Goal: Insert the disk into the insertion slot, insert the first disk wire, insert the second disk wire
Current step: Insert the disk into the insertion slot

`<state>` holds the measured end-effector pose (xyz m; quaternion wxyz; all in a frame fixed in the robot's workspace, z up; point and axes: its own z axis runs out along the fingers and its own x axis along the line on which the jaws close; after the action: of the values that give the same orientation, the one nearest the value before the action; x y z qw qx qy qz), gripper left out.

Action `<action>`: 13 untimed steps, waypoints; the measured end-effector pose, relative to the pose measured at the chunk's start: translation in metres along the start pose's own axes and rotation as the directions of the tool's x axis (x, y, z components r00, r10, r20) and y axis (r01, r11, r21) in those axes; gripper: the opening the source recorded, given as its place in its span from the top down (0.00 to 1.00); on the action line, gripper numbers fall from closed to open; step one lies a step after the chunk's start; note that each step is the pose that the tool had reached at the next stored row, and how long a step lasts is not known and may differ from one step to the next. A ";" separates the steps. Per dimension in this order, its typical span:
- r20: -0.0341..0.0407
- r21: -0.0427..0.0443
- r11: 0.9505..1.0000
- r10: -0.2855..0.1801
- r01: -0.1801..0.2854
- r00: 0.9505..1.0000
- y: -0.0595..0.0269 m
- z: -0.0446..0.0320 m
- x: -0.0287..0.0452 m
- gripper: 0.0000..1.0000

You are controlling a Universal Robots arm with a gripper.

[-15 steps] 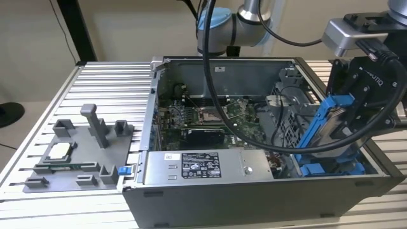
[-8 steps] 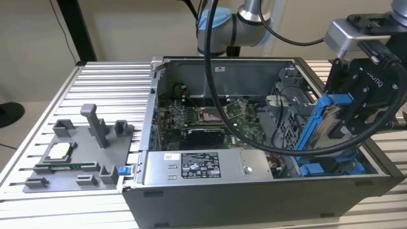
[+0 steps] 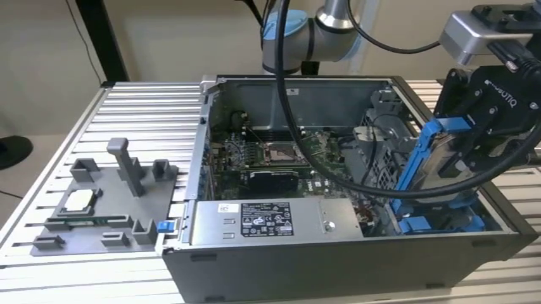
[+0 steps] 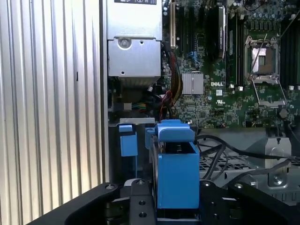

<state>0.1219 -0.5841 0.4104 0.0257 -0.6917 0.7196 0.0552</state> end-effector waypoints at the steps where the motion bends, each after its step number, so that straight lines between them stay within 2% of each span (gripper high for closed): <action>1: 0.001 -0.005 1.000 0.000 0.000 1.000 -0.0017 -0.0010 0.0000 1.00; 4: 0.000 -0.023 1.000 0.002 -0.002 1.000 -0.0053 -0.0043 -0.0001 1.00; 8: -0.002 -0.056 0.998 0.006 -0.006 1.000 -0.0086 -0.0071 0.0007 1.00; 9: -0.001 -0.058 0.998 0.007 -0.007 1.000 -0.0097 -0.0070 0.0009 1.00; 13: -0.001 -0.059 0.998 0.007 -0.007 1.000 -0.0103 -0.0072 0.0009 1.00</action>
<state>0.1325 -0.5862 0.4170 0.0048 -0.6898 0.7200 0.0760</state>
